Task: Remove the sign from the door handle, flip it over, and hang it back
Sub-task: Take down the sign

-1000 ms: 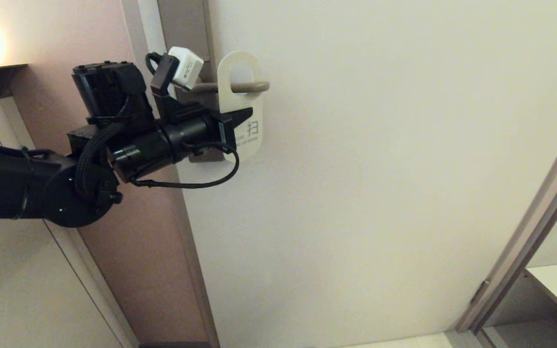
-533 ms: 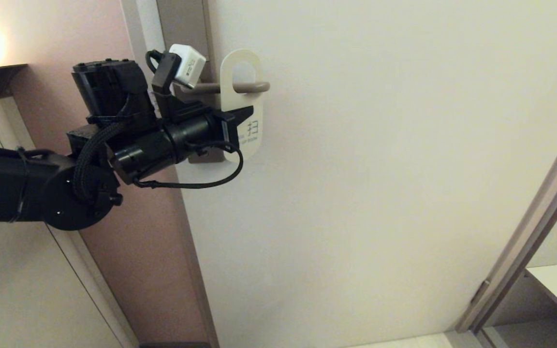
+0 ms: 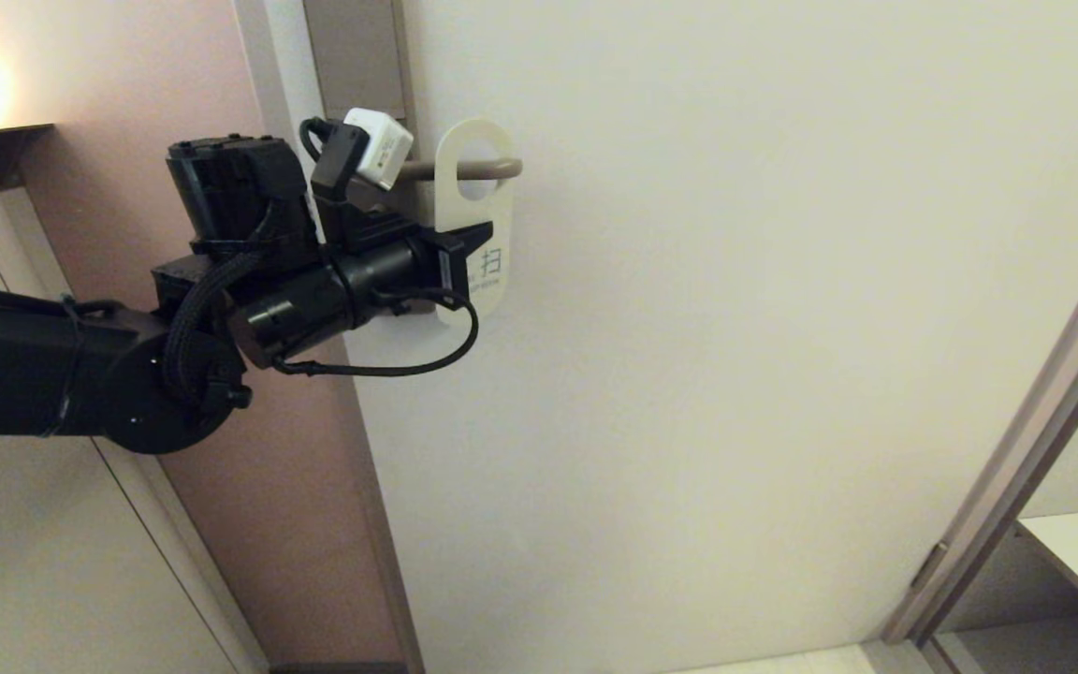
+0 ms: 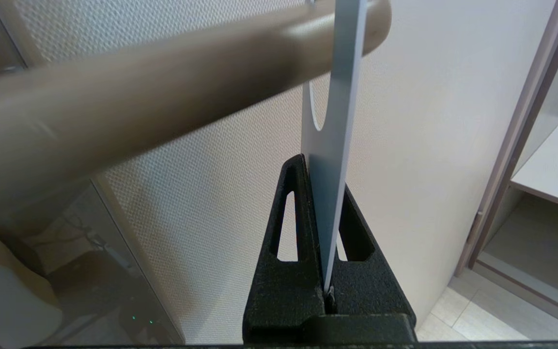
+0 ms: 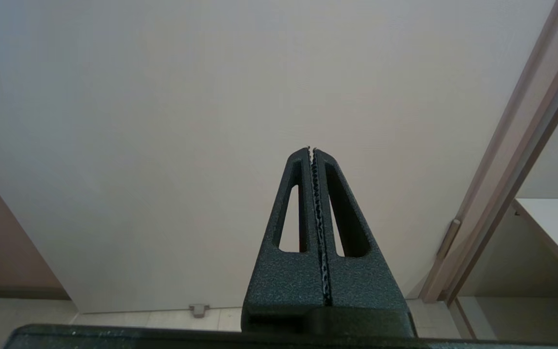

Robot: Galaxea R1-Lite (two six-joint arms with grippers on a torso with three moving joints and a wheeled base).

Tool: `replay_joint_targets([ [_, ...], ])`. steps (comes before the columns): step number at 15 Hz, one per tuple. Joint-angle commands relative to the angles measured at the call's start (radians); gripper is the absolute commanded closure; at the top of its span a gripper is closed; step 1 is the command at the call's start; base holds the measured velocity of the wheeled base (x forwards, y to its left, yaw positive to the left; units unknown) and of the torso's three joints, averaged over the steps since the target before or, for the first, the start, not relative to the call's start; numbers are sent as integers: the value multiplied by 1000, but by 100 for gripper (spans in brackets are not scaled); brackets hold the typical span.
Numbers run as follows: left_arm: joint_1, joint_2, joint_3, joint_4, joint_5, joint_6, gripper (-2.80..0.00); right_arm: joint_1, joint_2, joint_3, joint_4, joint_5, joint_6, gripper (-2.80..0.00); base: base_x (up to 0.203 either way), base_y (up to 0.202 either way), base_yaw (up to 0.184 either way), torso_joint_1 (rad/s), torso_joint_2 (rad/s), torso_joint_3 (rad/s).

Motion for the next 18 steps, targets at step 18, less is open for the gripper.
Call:
replay_joint_targets([
  [18,-67,79,-70,-12,71,0,0,1,0,0,0,0,0,0,0,0,0,0,0,0],
])
